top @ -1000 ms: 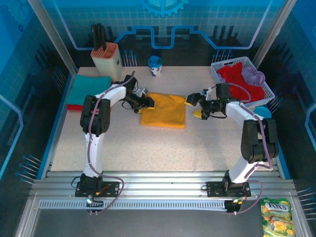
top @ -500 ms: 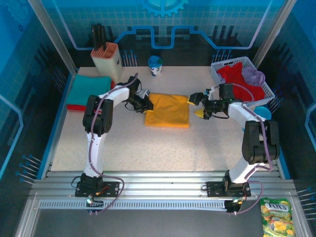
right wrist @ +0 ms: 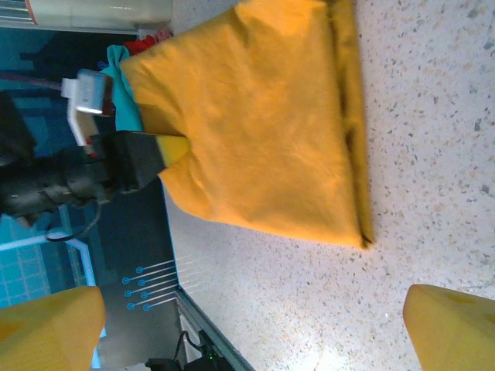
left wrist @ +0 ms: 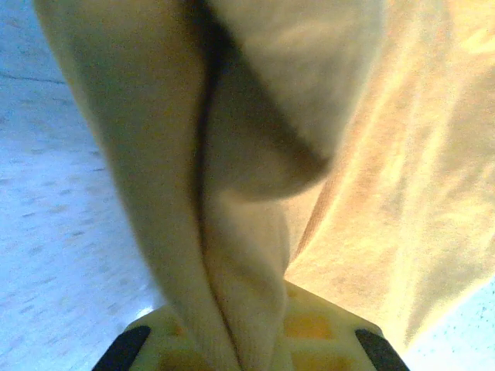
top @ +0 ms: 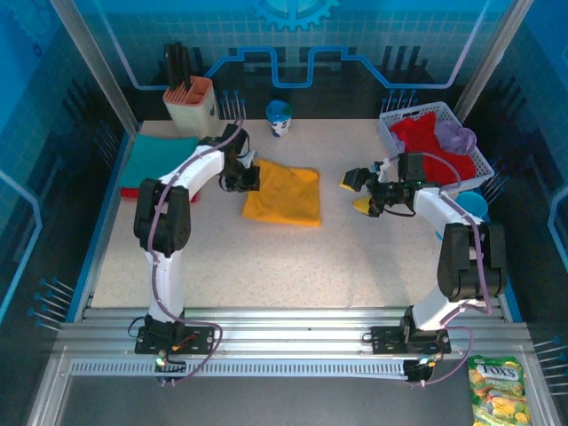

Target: Fold and stack the t-shirts

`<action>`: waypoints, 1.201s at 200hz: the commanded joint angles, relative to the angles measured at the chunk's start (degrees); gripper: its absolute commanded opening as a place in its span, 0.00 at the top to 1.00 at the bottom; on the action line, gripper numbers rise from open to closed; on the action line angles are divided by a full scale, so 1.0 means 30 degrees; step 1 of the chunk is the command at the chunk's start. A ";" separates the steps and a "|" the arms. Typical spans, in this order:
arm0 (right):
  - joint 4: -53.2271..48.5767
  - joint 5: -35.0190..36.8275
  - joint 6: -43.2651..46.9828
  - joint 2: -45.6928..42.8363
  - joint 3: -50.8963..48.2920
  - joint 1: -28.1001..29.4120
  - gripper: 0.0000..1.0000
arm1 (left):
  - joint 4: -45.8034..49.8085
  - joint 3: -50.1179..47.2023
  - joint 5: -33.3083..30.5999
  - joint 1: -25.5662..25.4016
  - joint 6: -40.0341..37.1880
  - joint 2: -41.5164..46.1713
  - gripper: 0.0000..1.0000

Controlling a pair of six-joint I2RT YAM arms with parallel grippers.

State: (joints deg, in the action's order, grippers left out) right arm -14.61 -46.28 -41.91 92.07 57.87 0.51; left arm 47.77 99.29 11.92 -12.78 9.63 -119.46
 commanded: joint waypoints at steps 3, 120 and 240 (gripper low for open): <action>-0.0623 -0.0784 0.0172 -0.0650 -0.0584 -0.0214 0.00 | 0.3047 0.1441 -0.2002 0.0699 -0.1410 0.1525 1.00; -0.3700 0.0825 0.2573 -0.2126 -0.1478 0.0349 0.00 | 0.5682 0.5636 -0.5162 0.2703 -0.6194 0.4030 1.00; -0.6772 0.2470 0.2716 -0.1389 0.0453 0.2954 0.00 | 0.8797 1.1669 -0.4010 0.5623 -0.9461 0.1246 1.00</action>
State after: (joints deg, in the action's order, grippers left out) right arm -30.63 -40.32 -35.03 86.50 55.40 7.92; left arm 72.36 131.41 -1.23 2.42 -15.27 -114.39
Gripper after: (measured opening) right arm 0.996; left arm 0.074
